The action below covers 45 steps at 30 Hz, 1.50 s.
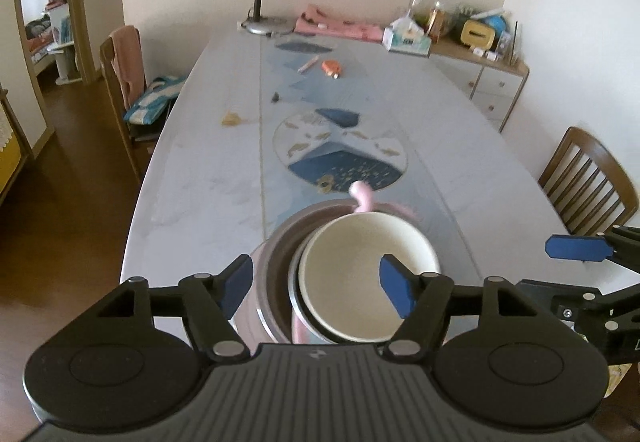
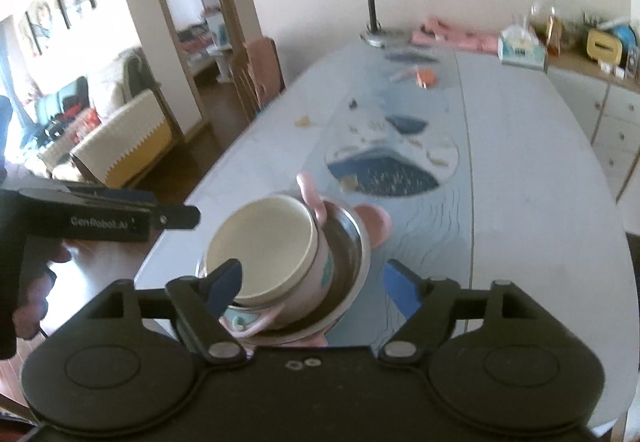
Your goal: Organize plates and bowls
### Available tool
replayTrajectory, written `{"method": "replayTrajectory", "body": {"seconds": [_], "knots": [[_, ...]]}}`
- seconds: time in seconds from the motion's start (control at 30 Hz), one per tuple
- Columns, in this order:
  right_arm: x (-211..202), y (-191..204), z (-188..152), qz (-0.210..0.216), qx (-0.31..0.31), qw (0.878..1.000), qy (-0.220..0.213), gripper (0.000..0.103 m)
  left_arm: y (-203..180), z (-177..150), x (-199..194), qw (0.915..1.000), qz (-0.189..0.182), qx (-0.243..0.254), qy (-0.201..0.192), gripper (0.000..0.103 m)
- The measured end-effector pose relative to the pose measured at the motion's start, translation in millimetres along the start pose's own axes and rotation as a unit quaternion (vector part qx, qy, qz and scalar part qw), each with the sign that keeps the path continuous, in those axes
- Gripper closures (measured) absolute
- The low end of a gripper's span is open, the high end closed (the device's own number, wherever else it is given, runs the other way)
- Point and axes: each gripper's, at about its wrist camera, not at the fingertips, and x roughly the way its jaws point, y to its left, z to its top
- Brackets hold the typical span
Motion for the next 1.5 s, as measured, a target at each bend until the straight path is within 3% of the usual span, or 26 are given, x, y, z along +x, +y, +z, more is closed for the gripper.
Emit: {"method": "replayTrajectory", "body": {"seconds": [0.13,0.23,0.3,0.43,0.73,1.03,1.23,1.5], "knots": [[-19.6,0.3,-4.7,0.0,-0.016,0.999,-0.029,0.014,-17.6,-10.8,-20.4,0.9998,0.001,-0.005,-0.02,0.024],[-33.4,-0.6,-9.6,0.0,-0.017,0.999,-0.05,0.004,-31.2,-19.3,-35.8,0.9991,0.0,-0.003,-0.041,0.024],[-41.9,-0.8,-13.6,-0.001,-0.021,0.998,-0.06,0.002,-40.1,-24.5,-44.5,0.9986,0.004,-0.001,-0.052,0.022],[-56.5,-3.2,-21.8,0.0,-0.017,0.997,-0.072,0.0,-53.9,-34.4,-59.6,0.9971,0.012,-0.005,-0.076,0.0],[-73.7,-16.6,-38.1,-0.002,0.029,0.997,-0.072,0.0,-71.1,-46.5,-73.7,0.9963,0.023,-0.024,-0.079,0.0],[-80.0,-15.5,-44.7,0.006,0.026,0.998,-0.06,0.0,-80.5,-54.0,-83.3,0.9948,0.04,-0.036,-0.086,0.0],[-85.7,-9.4,-45.5,-0.015,0.006,0.996,-0.087,0.0,-84.6,-52.2,-88.0,0.9947,0.049,-0.037,-0.082,0.0],[-85.9,-12.7,-47.1,-0.012,0.013,0.996,-0.083,0.0,-91.9,-56.4,-91.8,0.9952,0.039,-0.044,-0.078,0.0]]}}
